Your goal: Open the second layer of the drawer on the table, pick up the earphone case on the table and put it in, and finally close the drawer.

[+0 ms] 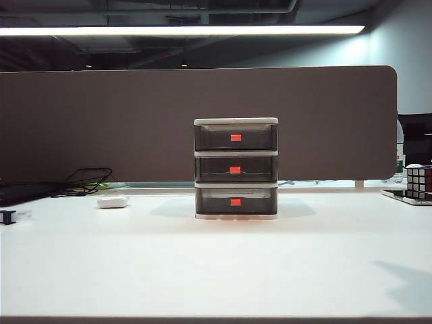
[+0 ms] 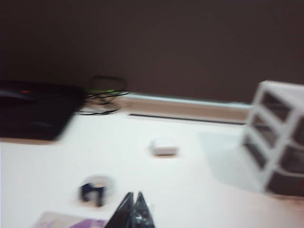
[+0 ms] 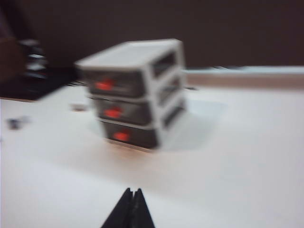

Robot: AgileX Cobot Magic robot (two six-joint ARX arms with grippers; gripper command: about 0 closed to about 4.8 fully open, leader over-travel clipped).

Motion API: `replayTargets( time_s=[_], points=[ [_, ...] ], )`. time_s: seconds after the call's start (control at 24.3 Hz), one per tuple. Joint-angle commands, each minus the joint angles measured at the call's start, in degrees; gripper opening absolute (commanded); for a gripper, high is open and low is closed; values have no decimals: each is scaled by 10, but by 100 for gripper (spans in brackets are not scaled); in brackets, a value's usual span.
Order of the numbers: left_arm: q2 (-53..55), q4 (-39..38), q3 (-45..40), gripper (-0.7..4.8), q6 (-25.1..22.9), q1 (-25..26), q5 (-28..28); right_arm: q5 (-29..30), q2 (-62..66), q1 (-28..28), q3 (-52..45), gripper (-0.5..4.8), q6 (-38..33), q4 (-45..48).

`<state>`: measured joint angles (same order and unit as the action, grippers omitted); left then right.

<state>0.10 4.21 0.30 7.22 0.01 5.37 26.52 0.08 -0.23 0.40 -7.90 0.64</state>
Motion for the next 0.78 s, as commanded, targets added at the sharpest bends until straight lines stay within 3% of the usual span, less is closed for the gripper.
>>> replayTargets(
  time_s=[0.04, 0.21, 0.37, 0.49, 0.66, 0.78],
  points=[
    [0, 26, 1, -5, 43, 1, 56, 97, -1, 0, -4, -1, -32, 69],
    [0, 27, 1, -4, 101, 1, 80, 160, -1, 0, -4, -1, -33, 114],
    [0, 26, 1, -1, 198, 1, 80, 163, -1, 0, -4, -1, -40, 116],
    [0, 16, 1, 1, 202, 0, 101, 170, -1, 1, -4, -1, -43, 116],
    [0, 16, 2, 100, 192, 0, 124, 176, -1, 2, -4, -1, -45, 112],
    [0, 17, 2, 100, 174, 0, 155, 175, -1, 24, -4, -1, -45, 92]
  ],
)
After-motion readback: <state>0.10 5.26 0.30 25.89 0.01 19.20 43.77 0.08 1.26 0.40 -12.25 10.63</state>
